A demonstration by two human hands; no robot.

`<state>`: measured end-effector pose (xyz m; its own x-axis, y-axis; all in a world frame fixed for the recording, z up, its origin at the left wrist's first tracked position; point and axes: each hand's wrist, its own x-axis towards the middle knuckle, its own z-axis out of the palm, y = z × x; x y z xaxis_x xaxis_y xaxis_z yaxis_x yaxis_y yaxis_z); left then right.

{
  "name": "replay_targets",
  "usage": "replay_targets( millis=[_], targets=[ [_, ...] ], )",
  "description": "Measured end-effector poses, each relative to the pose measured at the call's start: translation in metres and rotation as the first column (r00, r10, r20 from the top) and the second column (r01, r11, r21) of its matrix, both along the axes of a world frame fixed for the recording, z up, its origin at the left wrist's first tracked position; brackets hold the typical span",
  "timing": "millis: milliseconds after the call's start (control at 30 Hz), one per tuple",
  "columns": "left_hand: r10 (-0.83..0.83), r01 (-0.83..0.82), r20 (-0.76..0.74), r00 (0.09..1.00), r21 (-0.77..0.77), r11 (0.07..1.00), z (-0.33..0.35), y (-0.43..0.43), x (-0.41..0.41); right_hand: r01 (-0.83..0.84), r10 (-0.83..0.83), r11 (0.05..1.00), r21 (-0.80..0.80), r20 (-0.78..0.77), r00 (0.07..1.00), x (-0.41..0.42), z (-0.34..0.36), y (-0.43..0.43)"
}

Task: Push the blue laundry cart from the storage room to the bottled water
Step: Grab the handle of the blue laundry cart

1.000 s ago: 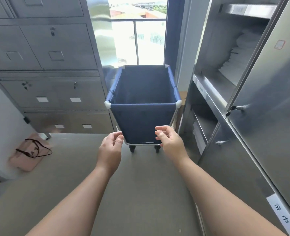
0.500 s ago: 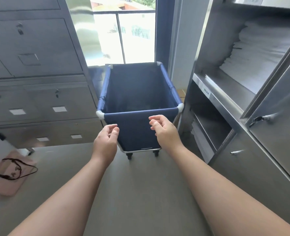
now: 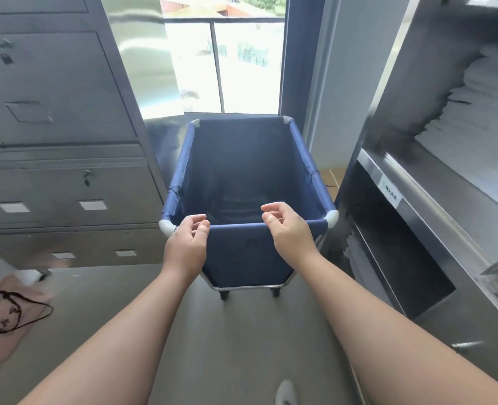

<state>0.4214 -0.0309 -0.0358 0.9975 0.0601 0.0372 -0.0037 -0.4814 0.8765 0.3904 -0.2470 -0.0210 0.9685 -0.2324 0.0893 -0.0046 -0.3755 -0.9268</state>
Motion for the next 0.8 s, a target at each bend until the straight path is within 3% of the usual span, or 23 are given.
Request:
replay_targets(
  millis=[300,500,800],
  targets=[
    [-0.006,0.009,-0.053,0.999,0.069,0.998,-0.029,-0.051,0.115,-0.071,0.064,0.994,-0.077,-0.091,0.994,0.117,-0.038,-0.045],
    [-0.083,0.107,-0.101,0.991,0.261,0.959,-0.047,-0.064,0.163,-0.09,0.068,0.982,-0.165,-0.136,0.988,0.167,-0.062,-0.056],
    [-0.209,0.292,-0.218,0.953,0.486,0.824,-0.095,-0.06,0.206,-0.198,0.098,0.853,-0.482,-0.224,0.97,0.204,-0.102,-0.059]
  ],
)
